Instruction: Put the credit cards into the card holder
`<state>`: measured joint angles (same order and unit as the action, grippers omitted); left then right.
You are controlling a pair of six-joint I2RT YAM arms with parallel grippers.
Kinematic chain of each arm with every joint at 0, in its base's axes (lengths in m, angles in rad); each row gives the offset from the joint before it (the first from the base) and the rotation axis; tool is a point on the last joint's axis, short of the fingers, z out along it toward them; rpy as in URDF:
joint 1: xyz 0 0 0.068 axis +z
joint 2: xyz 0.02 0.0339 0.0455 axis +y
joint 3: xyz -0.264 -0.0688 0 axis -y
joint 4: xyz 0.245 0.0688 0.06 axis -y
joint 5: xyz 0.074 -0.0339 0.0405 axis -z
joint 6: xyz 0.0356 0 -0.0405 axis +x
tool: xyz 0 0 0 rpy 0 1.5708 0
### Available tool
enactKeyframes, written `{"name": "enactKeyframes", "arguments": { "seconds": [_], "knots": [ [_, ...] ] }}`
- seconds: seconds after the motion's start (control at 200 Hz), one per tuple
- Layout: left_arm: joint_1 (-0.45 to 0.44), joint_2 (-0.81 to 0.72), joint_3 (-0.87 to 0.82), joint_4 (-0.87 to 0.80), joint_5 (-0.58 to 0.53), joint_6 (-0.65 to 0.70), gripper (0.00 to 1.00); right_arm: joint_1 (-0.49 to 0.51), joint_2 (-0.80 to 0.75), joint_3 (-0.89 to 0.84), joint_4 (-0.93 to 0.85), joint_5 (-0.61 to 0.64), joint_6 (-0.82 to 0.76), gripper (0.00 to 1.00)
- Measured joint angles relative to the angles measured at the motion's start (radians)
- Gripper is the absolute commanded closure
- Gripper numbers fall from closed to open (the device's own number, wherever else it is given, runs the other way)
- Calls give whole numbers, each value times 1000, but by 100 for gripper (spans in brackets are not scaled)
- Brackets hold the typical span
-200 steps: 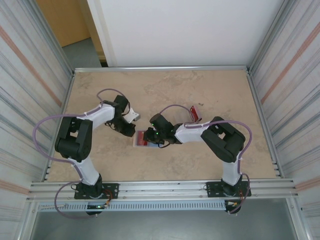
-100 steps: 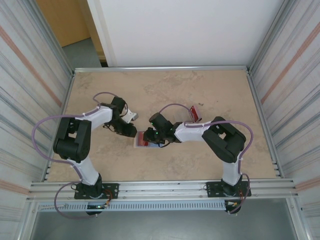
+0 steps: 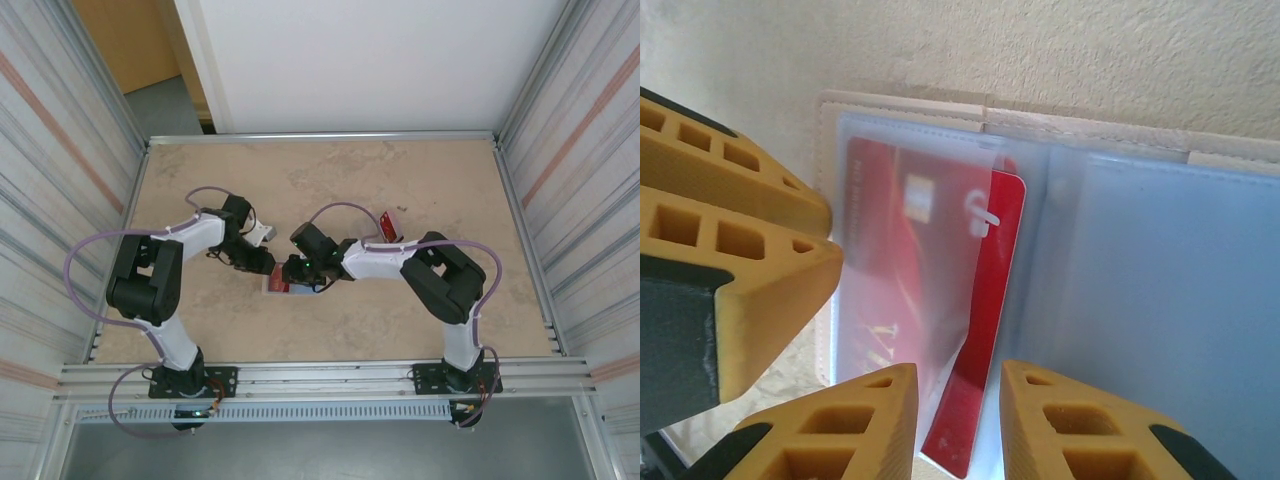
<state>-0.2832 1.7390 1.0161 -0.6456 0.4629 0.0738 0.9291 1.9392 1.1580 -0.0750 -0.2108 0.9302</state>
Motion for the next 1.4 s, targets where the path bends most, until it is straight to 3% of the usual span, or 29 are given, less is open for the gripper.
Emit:
{"name": "enactKeyframes", "arguments": {
  "seconds": [0.651,0.772,1.017,1.208,1.398],
  "knots": [
    [0,11,0,15,43,-46,73,-2,-34,37,-143,24,-68,60],
    [0,11,0,15,43,-49,73,-2,-34,37,-148,24,-72,62],
    [11,11,0,15,48,-53,72,-8,-29,41,-143,23,-78,76],
    [67,-5,-13,27,50,-72,71,-13,-3,58,-137,15,-79,74],
    [88,-12,-42,45,51,-101,62,-13,15,63,-135,2,-79,71]
  ]
}}
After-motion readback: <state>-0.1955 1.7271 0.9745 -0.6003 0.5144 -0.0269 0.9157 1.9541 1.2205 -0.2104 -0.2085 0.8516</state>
